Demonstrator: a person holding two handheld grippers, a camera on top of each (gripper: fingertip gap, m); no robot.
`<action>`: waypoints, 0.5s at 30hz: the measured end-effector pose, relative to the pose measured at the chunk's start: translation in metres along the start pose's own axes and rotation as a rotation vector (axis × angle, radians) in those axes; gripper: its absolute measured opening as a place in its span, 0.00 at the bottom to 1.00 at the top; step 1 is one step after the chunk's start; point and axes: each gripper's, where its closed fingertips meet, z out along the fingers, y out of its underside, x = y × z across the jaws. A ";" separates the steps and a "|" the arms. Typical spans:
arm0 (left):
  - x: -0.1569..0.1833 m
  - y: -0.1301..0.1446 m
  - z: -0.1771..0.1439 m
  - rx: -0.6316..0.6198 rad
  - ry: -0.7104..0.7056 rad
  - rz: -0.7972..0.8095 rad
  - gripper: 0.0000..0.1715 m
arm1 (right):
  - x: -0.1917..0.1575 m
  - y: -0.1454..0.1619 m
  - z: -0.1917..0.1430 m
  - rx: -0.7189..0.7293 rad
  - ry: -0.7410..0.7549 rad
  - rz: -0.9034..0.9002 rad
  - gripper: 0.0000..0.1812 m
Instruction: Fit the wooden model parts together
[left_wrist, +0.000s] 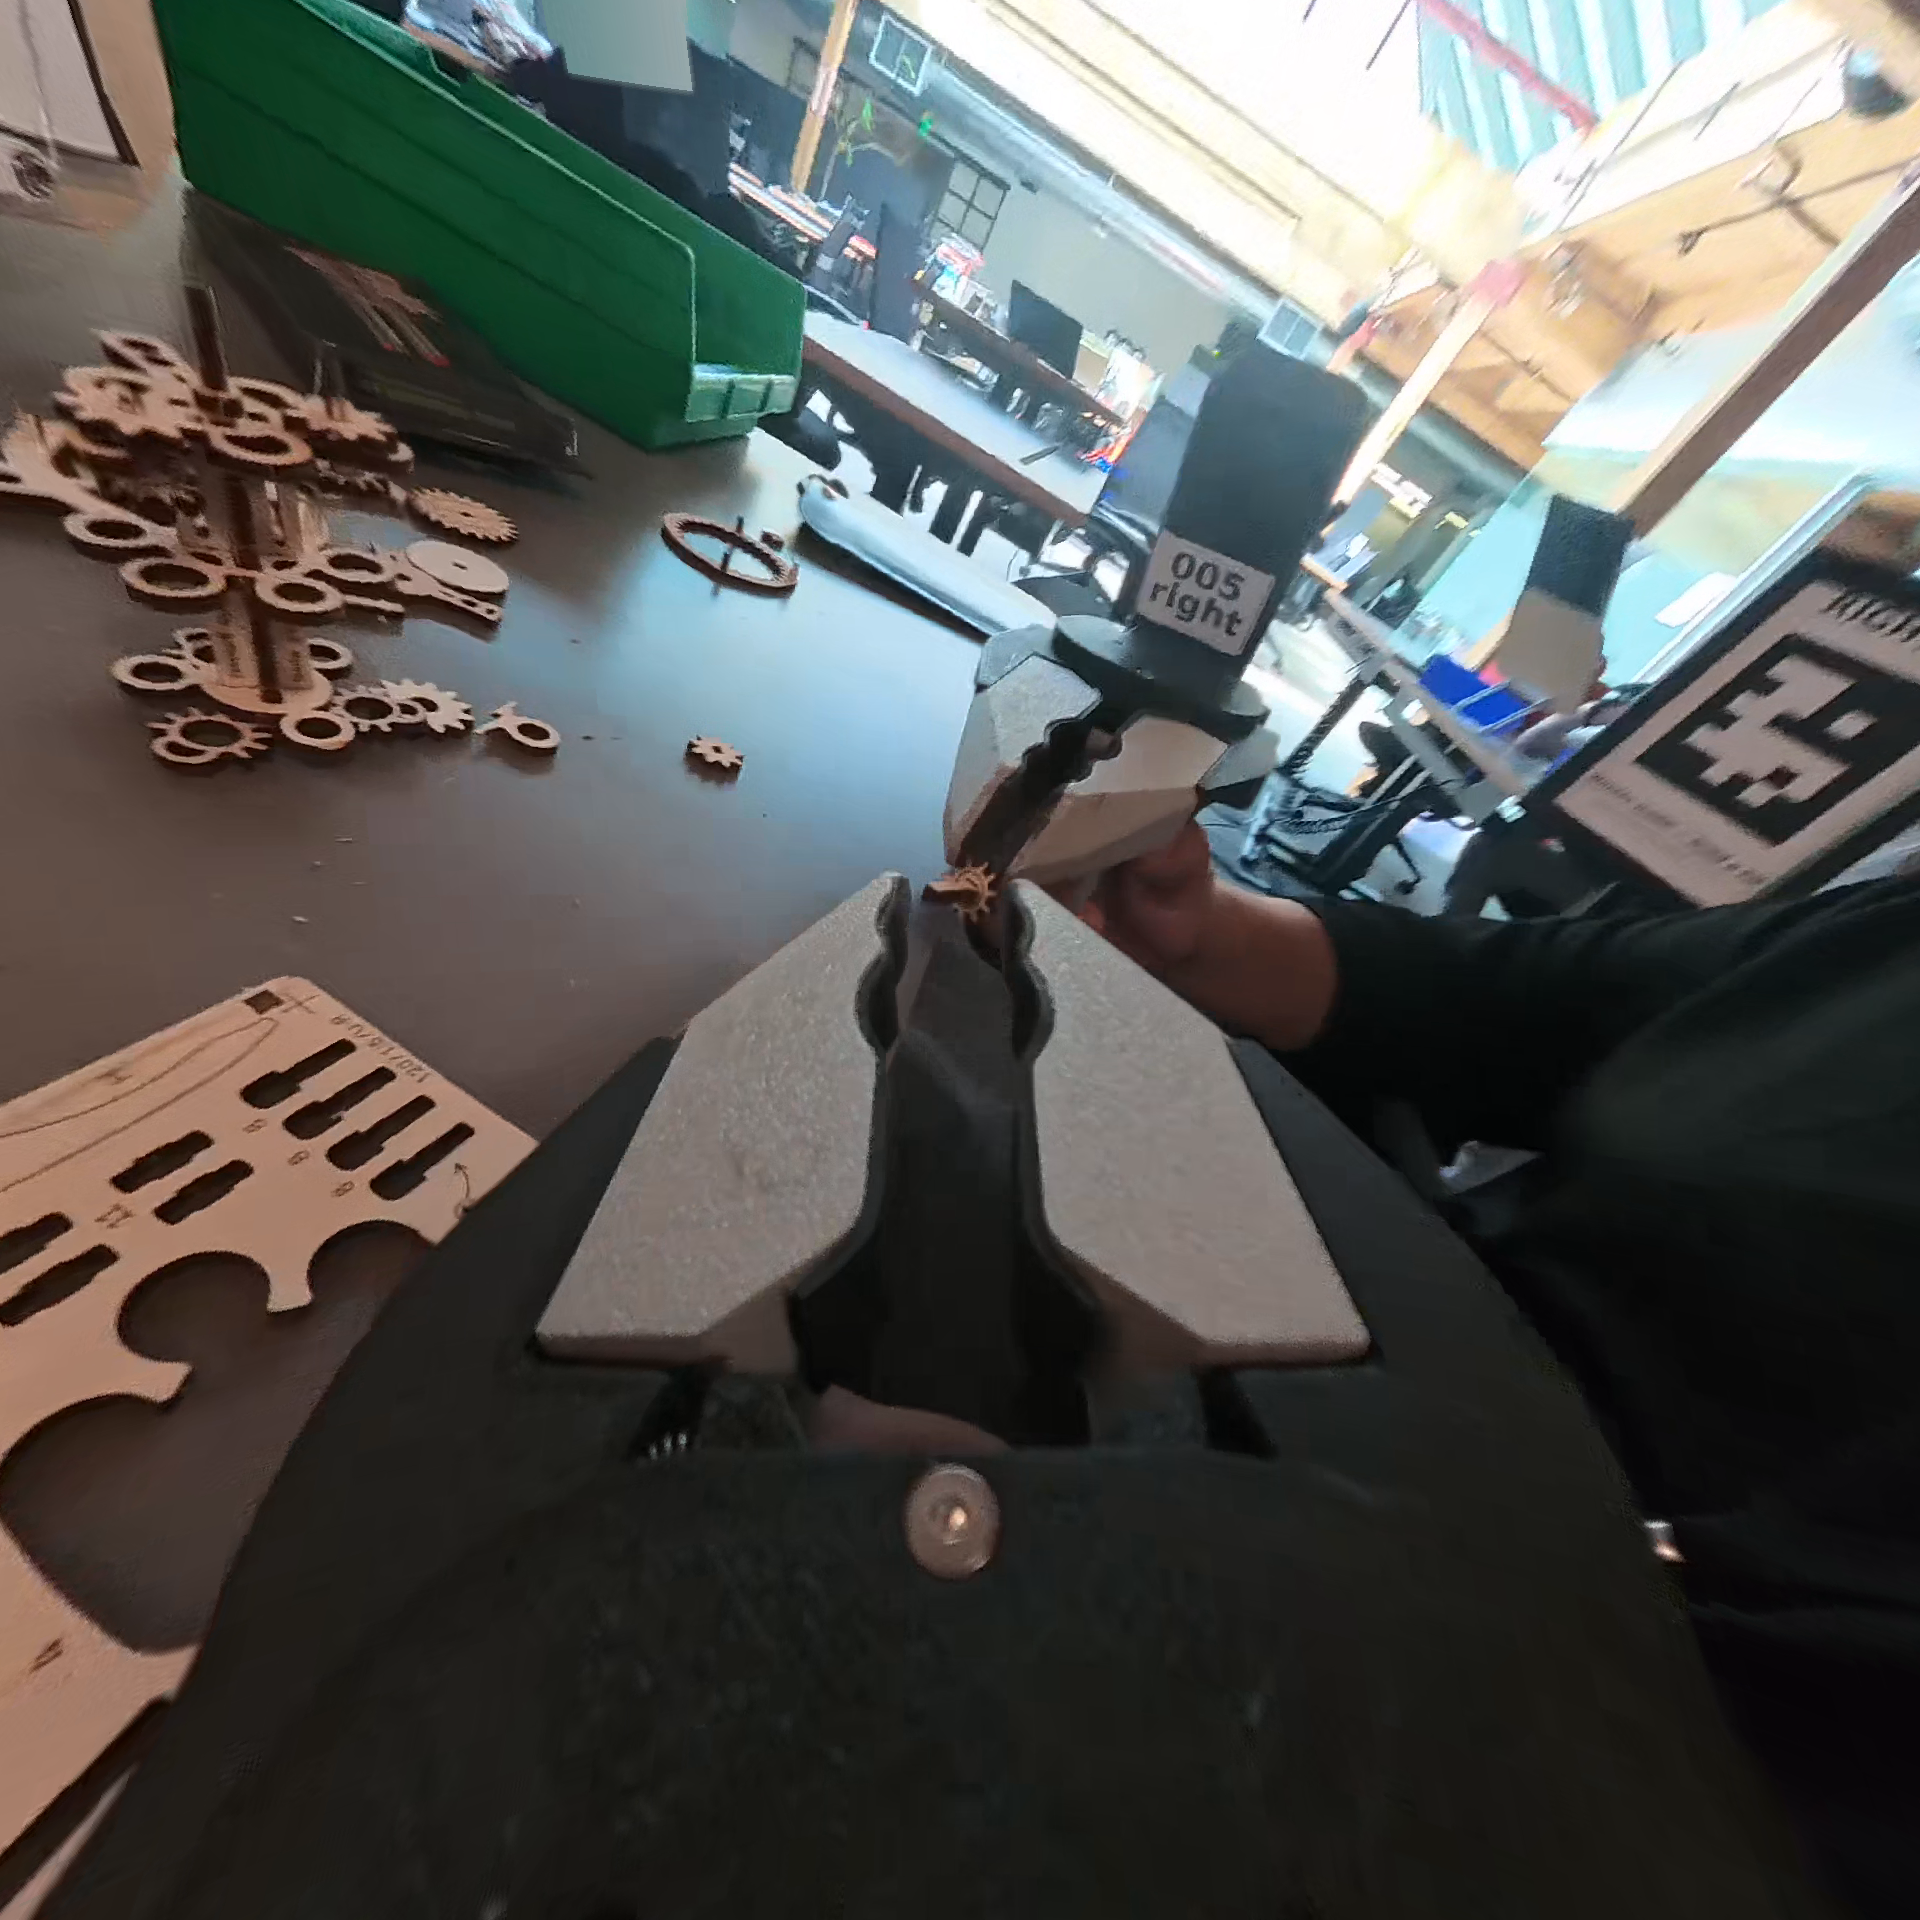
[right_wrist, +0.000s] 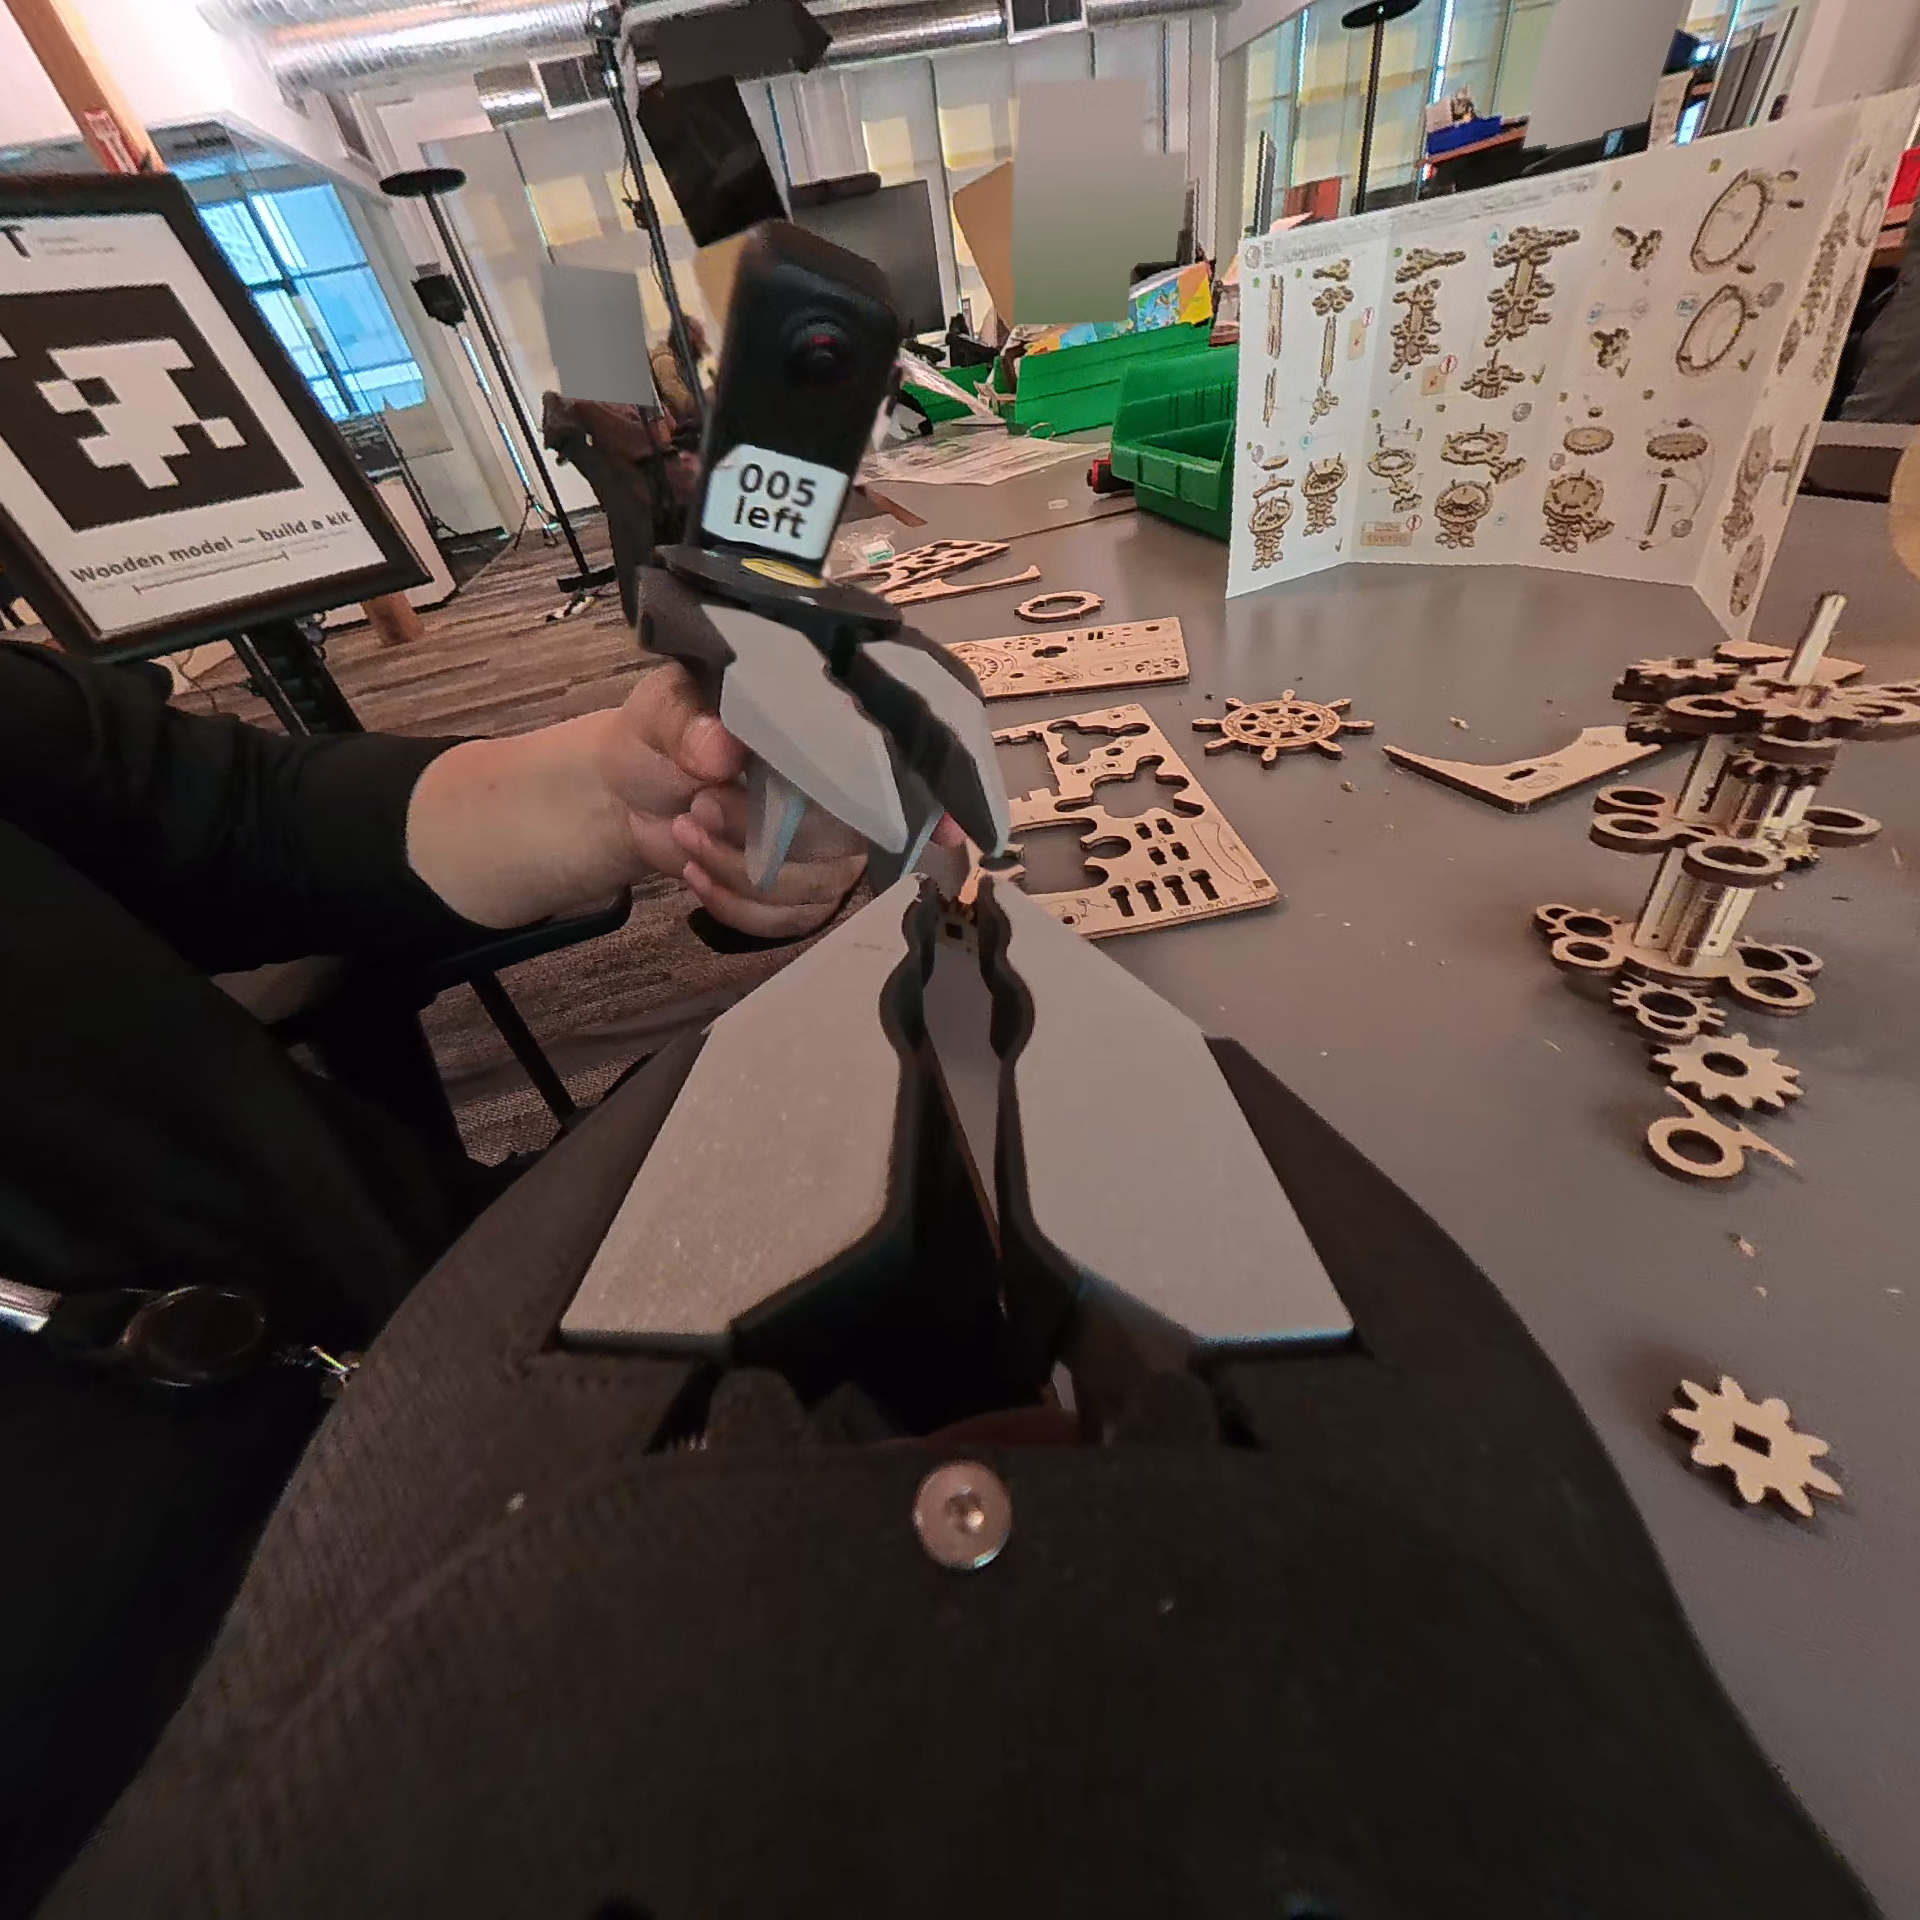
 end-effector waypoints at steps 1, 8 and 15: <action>0.000 0.001 0.000 -0.003 0.012 -0.029 0.09 | -0.001 -0.001 0.000 0.004 0.000 -0.004 0.02; 0.007 0.004 0.004 -0.018 0.096 -0.138 0.12 | -0.008 -0.010 -0.002 0.045 -0.009 -0.047 0.02; 0.011 -0.010 0.001 0.063 0.171 -0.239 0.00 | -0.012 -0.009 -0.001 0.033 0.009 -0.109 0.02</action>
